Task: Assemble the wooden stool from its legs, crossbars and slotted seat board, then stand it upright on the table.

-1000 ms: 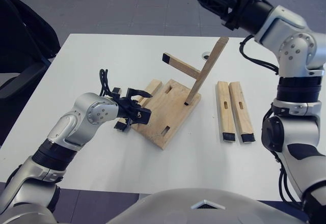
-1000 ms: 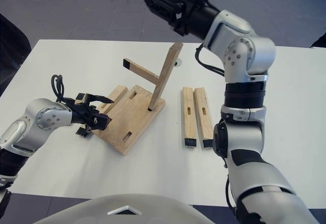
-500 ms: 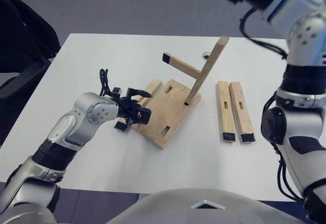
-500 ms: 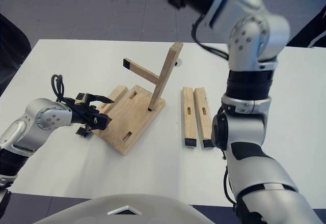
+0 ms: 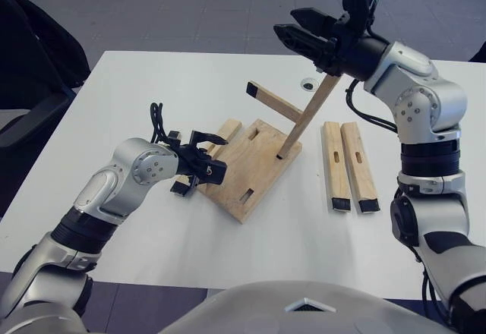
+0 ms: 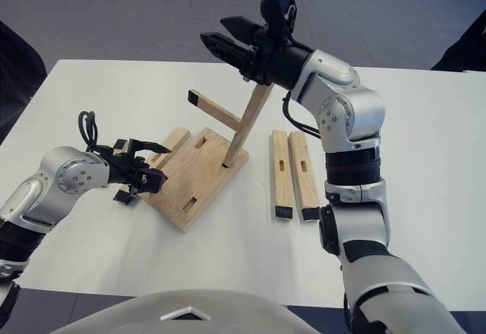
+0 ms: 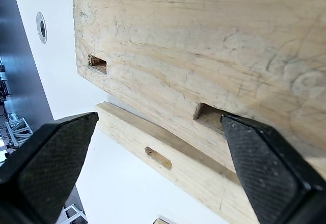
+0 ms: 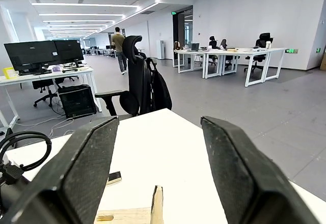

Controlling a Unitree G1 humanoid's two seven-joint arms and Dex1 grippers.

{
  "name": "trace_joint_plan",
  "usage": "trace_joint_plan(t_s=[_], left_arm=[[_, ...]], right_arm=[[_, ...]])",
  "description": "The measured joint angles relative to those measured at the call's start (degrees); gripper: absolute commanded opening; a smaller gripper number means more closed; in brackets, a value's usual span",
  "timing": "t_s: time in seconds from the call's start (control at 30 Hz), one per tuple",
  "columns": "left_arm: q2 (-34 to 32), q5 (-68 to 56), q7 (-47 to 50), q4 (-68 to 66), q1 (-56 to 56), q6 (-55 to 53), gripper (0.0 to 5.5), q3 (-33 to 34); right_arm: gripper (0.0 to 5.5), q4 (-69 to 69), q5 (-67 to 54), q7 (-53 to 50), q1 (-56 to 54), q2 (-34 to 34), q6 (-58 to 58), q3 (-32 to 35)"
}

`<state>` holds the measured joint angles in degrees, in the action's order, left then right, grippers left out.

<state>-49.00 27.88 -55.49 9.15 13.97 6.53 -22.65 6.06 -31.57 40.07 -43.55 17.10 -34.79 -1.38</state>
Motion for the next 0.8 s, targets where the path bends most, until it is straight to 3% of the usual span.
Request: trace_joint_plan(t_s=[0.37,0.53,0.8], left_arm=[[0.2,0.0,0.0,-0.3,0.0,-0.1,4.48,0.0],[0.2,0.0,0.1,-0.5,0.0,0.0,4.48,0.0],[1.4,0.8,1.9,-0.5,-0.3,-1.7,4.48,0.0]], right_arm=[[2.96,-5.0,-8.9,-7.8,-2.5,-3.2,-12.0,7.4],[2.96,-5.4,-11.9,-9.7,-15.0,-0.2,-9.9,14.8],[2.96,-1.5,-10.1,-10.5,-15.5,3.6,-7.4,16.4]])
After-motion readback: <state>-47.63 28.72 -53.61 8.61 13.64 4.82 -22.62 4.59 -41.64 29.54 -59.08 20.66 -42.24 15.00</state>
